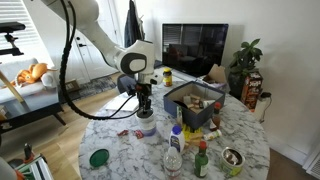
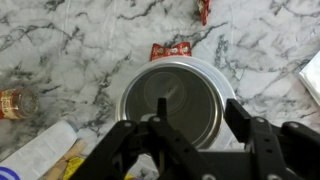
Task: Remove the silver cup from the clear cup and put two red sachets in the clear cup then place the silver cup back in the clear cup.
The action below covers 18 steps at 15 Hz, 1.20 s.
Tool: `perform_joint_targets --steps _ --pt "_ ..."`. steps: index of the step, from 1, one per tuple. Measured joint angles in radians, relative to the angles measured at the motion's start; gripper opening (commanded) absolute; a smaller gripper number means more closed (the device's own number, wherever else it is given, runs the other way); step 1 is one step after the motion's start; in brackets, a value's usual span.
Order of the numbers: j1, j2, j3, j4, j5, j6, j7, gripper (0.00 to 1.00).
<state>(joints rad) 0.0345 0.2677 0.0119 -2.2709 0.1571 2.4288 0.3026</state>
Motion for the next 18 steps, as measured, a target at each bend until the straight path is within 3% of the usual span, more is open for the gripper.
perform_joint_targets --steps 3,4,5,6,9,10,11,13,18 --pt "0.000 0.006 0.000 0.004 0.015 0.014 0.000 0.43" --pt "0.000 0.007 0.000 0.006 0.018 0.017 0.000 0.50" --pt "0.000 0.009 0.000 0.008 0.021 0.019 0.000 0.70" --pt "0.000 0.011 0.000 0.010 0.024 0.020 0.000 0.71" --pt "-0.002 0.019 0.000 0.011 0.029 0.023 0.000 0.91" --pt "-0.003 0.022 0.000 0.011 0.031 0.024 0.000 0.87" --pt "-0.004 0.024 0.000 0.012 0.033 0.024 0.000 0.62" --pt "-0.006 0.028 -0.001 0.014 0.036 0.024 0.000 0.59" --pt "-0.008 0.034 -0.001 0.021 0.043 0.025 0.000 0.20"
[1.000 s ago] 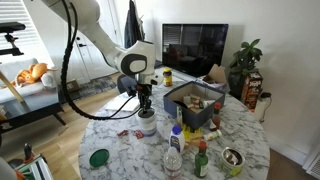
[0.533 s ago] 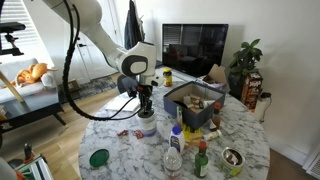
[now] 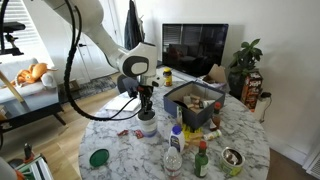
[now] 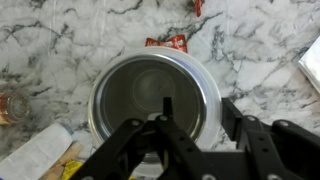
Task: Remove the silver cup from the clear cup and put two red sachets in the clear cup then place the silver cup back in the clear cup.
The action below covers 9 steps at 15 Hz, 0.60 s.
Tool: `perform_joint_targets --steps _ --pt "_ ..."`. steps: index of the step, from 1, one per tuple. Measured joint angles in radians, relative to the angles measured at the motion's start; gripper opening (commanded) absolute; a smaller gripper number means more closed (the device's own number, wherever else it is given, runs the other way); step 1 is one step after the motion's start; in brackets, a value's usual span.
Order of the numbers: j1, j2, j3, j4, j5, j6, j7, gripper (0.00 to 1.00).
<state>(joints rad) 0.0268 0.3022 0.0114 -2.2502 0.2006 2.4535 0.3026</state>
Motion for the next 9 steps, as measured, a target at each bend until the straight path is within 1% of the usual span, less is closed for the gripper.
perform_joint_targets --steps 1,2,3,4,6,9 --pt "0.000 0.001 0.000 0.000 0.002 0.000 0.000 0.13" --pt "0.000 0.003 0.000 0.000 0.005 0.000 0.000 0.14" --pt "0.000 0.004 0.000 0.000 0.007 0.000 0.000 0.17" --pt "0.000 0.005 0.000 0.000 0.008 0.001 0.000 0.19" --pt "0.000 0.006 0.000 0.001 0.010 0.001 0.000 0.37" --pt "0.000 0.006 0.000 0.002 0.011 0.001 0.000 0.57"
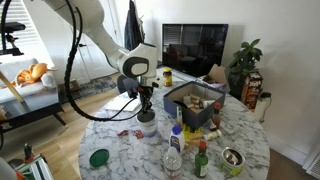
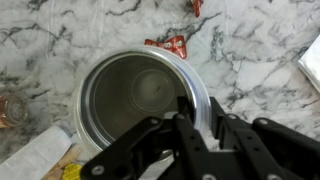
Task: Remove the silver cup from the clear cup and put two red sachets in the clear cup then place the silver cup back in the clear cup.
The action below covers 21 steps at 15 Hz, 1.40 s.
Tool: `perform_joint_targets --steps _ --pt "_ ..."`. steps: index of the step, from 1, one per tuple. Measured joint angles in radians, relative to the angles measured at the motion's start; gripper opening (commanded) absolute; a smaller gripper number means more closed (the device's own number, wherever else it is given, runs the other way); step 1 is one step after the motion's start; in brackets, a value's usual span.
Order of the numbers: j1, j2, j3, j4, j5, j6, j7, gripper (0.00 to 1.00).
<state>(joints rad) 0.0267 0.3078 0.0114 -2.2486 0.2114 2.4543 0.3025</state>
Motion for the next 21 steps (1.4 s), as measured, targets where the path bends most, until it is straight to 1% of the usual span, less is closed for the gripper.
perform_joint_targets --steps 4,5,6,7,8,9,10,11,12,14,17,18,19,21 --pt "0.000 0.000 0.000 0.005 0.000 0.001 0.000 0.88" --pt "0.000 -0.001 0.000 0.007 0.000 0.001 0.000 0.94" --pt "0.000 -0.003 -0.002 0.009 0.000 0.001 0.000 0.98" --pt "0.000 -0.004 -0.004 0.011 0.000 0.001 0.000 0.89" --pt "0.000 -0.006 -0.007 0.012 0.000 0.001 0.000 0.73" --pt "0.000 -0.007 -0.010 0.013 0.000 0.001 0.000 0.64" --pt "0.000 -0.007 -0.013 0.013 0.000 0.002 0.000 0.63" --pt "-0.001 -0.007 -0.014 0.014 0.000 0.003 0.000 0.56" --pt "-0.002 -0.007 -0.016 0.014 0.000 0.003 0.000 0.46" --pt "-0.005 -0.007 -0.017 0.014 0.001 0.005 0.000 0.32" --pt "-0.011 -0.007 -0.017 0.015 0.011 0.005 -0.001 0.22" --pt "-0.012 -0.007 -0.017 0.016 0.016 0.005 -0.001 0.20" --pt "-0.013 -0.007 -0.017 0.016 0.019 0.005 -0.001 0.20" --pt "-0.013 -0.007 -0.017 0.016 0.022 0.005 -0.001 0.14"
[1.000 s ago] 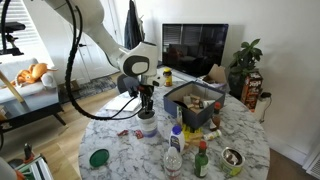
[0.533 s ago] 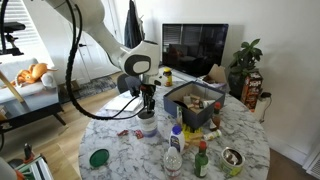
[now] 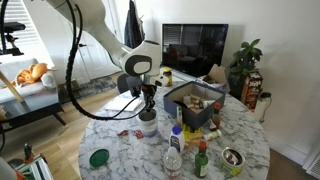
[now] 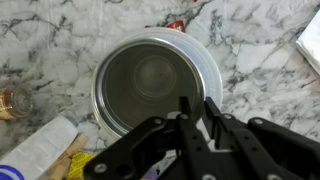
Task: Remove the silver cup from the clear cup and put two red sachets in the clear cup then place the silver cup back in the clear cup.
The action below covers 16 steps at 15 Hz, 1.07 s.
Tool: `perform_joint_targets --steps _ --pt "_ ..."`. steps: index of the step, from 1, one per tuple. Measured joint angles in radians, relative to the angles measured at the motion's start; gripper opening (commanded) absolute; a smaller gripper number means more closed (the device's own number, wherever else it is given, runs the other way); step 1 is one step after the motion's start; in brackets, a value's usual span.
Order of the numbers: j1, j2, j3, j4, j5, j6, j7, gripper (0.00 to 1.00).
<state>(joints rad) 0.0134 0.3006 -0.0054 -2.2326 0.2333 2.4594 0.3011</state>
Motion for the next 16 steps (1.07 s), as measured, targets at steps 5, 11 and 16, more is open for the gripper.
perform_joint_targets --steps 5,11,16 --pt "0.000 0.002 0.003 0.000 0.000 0.000 0.000 0.01" --pt "0.002 -0.031 -0.002 0.001 -0.020 -0.001 0.009 0.01" --pt "0.020 -0.079 -0.008 0.002 -0.132 -0.050 0.078 0.01"
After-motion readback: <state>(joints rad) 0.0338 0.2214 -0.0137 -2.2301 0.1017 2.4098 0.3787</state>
